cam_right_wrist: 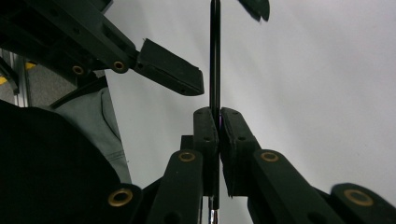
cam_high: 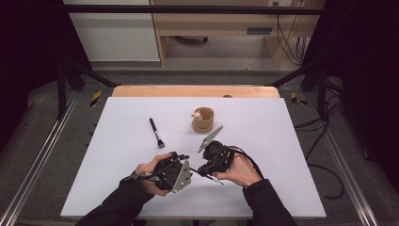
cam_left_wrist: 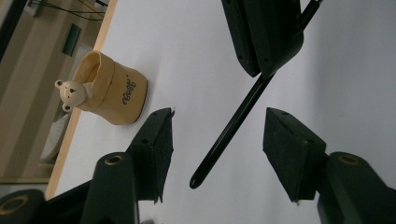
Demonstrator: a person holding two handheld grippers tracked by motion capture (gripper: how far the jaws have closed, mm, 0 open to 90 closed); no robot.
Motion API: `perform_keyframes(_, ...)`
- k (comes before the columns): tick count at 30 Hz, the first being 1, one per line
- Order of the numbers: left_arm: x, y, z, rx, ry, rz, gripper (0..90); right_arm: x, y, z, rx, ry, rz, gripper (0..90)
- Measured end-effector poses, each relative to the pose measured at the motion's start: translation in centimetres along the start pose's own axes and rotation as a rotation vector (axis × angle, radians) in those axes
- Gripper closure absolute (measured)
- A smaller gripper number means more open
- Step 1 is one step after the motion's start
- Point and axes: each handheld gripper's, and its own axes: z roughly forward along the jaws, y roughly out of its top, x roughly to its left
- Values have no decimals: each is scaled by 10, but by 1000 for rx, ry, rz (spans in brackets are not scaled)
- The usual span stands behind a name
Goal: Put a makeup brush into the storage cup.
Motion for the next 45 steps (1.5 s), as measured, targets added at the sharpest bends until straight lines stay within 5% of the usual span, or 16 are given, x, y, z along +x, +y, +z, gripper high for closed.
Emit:
perform_keyframes(13,-8,4,5,5,6,88,596,2,0,3,1,20,-18,857)
perform_keyframes(26,-12,4,7,14,-31,121,739,3,0,3,-2,37,-18,857)
perform_keyframes(45,-15,5,8,38,-74,165,829,4,-1,3,-10,36,-30,849)
